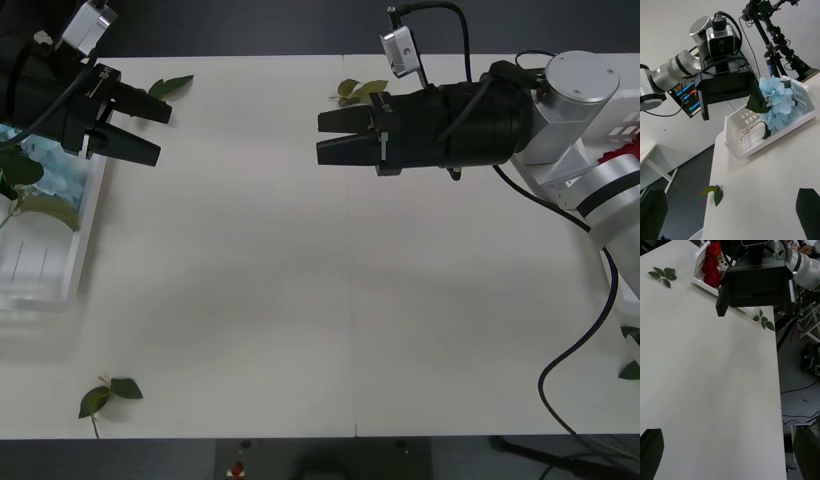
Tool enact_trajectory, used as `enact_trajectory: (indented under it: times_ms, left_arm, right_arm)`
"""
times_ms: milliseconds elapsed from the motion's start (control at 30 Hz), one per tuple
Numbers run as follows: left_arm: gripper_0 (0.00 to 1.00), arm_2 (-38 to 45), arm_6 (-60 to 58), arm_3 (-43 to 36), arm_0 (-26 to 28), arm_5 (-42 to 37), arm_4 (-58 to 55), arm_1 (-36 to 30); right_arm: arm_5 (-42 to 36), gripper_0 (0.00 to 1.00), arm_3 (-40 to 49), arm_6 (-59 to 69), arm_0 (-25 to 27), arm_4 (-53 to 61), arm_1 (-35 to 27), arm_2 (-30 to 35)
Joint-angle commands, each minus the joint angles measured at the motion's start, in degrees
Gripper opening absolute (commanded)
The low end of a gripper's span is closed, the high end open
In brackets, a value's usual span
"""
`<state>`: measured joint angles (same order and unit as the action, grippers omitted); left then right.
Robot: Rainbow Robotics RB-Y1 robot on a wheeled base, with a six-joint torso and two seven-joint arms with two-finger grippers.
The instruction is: Put the red flowers into the right box and the blue flowers into the left box
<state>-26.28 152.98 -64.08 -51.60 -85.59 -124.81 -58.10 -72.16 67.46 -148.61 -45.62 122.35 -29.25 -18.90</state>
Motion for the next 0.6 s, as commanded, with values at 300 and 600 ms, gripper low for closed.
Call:
enact_trajectory:
  times_ms: [300,600]
  left_arm:
    - [1.00,0.8,2.0,-1.0,-1.7,0.2,-0.6,-0.5]
    - [1.00,0.8,2.0,-1.0,-1.7,0.2,-0.6,-0.5]
  right_arm:
    - [0.9,1.00,0.4,-1.4,-1.8,-1.7,0.0,-0.6]
    - [0.9,1.00,0.4,-1.4,-1.8,-1.7,0.0,-0.6]
